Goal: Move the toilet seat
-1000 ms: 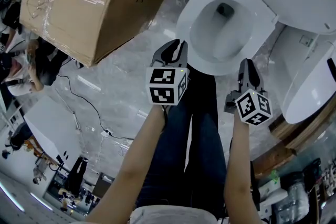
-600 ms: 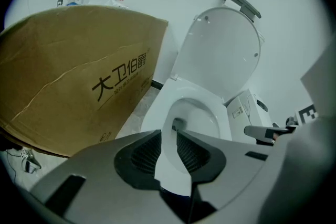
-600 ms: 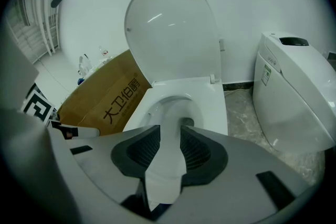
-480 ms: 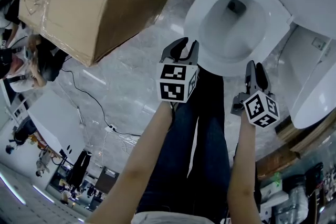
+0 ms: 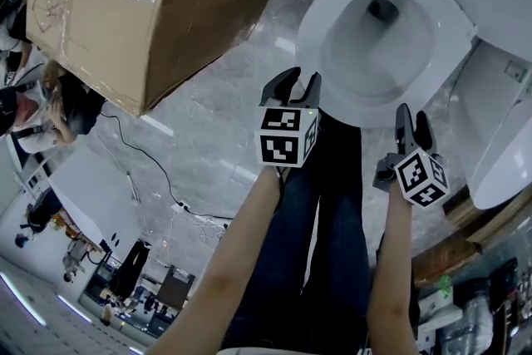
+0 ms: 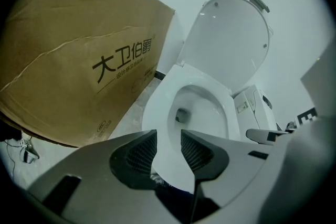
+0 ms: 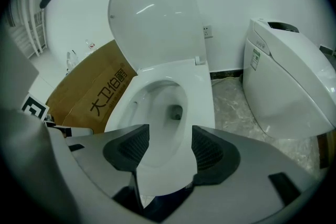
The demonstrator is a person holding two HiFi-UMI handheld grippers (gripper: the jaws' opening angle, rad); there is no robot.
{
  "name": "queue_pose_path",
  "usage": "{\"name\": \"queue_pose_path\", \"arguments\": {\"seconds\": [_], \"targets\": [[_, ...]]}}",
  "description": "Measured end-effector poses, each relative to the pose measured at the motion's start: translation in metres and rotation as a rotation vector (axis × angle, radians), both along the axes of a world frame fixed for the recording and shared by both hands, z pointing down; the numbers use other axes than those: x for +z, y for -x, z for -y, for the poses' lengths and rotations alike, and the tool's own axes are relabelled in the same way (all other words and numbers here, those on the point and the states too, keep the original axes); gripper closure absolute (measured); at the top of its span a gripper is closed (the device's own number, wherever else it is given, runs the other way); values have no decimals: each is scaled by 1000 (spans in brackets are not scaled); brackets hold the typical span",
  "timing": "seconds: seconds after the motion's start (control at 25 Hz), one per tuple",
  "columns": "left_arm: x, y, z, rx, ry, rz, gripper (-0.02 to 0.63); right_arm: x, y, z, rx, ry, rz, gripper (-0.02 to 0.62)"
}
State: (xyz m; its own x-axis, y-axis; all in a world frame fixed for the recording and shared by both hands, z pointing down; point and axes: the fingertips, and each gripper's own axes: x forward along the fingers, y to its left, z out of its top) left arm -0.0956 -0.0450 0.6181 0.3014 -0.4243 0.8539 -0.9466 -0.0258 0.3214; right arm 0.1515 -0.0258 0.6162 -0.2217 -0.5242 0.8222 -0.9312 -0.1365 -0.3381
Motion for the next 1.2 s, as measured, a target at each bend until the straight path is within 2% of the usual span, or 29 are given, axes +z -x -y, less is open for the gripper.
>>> {"name": "queue_pose_path", "arguments": {"seconds": [0.32,0.56,0.84,1.2], "targets": [[23,-2,-17,-7,65,-40,433,21,-4,-17,47,49,11,320],[33,-3,-19,0,64,-36,408,36,-8,-29,72,82,27,301],[46,-1,-24,-19,92,-46,403,49,-21,-32,155,109,55,293],[54,-4,-27,8,80,-41,402,71,-16,-44,169,143,71,282]]}}
